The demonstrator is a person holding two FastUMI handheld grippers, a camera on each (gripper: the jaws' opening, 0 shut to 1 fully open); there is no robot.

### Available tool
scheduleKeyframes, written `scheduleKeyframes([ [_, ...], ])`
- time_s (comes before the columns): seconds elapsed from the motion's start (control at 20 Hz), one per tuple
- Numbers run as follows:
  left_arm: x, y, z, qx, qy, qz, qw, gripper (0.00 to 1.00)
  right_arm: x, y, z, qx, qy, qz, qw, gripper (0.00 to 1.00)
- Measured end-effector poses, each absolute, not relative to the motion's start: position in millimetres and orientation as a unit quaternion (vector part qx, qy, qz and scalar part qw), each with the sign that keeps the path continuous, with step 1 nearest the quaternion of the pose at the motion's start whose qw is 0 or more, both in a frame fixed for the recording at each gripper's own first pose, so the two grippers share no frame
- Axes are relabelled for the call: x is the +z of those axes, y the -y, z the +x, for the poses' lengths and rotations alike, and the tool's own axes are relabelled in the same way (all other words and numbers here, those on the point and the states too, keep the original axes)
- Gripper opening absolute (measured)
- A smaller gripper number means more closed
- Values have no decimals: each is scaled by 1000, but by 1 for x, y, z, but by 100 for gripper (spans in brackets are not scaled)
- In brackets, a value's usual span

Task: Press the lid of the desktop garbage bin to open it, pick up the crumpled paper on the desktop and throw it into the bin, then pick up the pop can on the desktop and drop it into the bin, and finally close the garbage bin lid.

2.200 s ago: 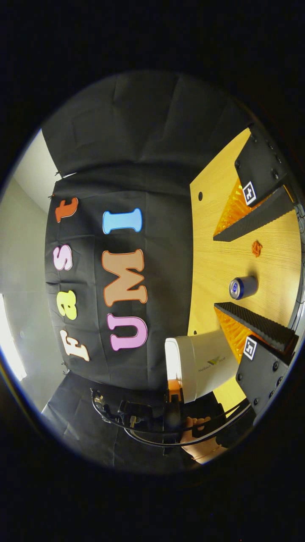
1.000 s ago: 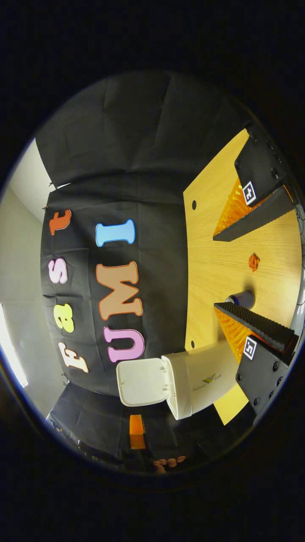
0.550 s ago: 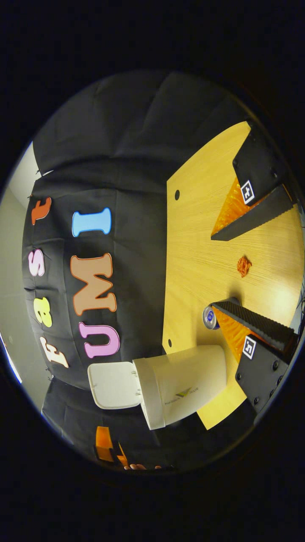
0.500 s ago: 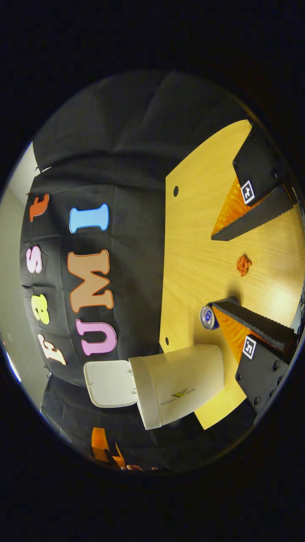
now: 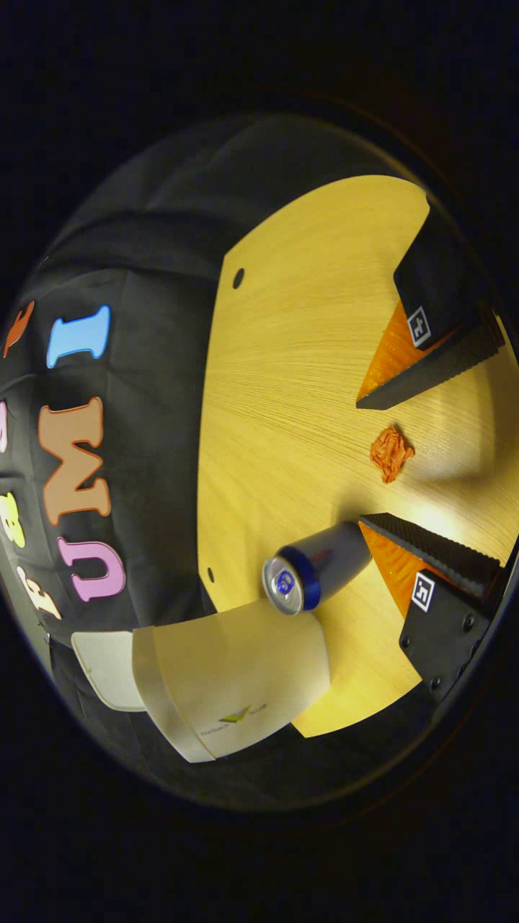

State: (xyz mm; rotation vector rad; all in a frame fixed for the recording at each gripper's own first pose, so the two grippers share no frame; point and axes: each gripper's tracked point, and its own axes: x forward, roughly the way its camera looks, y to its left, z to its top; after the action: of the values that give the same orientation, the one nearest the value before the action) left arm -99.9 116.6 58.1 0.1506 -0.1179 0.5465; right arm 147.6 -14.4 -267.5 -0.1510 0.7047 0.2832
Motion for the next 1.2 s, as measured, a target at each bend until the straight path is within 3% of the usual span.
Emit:
scheduleKeyframes([
  [0.15,55,-125,-116,300,50,73,950,92,-289,23,160,129,-398,-75,905,93],
  [0.25,51,-130,-125,316,47,69,945,92,-295,25,162,126,-418,-73,897,83],
  [0.35,46,-134,-130,325,40,68,942,92,-305,23,164,121,-437,-67,889,67],
  [0.4,45,-135,-132,328,38,67,941,92,-309,22,162,122,-445,-64,885,54],
  [0.65,38,-137,-130,321,33,54,945,93,-301,23,164,120,-440,-62,888,30],
  [0.85,34,-141,-126,308,29,56,949,92,-257,16,170,137,-404,-56,903,29],
  [1.2,21,-154,-116,283,13,48,958,93,-90,-60,167,233,-294,-28,927,29],
])
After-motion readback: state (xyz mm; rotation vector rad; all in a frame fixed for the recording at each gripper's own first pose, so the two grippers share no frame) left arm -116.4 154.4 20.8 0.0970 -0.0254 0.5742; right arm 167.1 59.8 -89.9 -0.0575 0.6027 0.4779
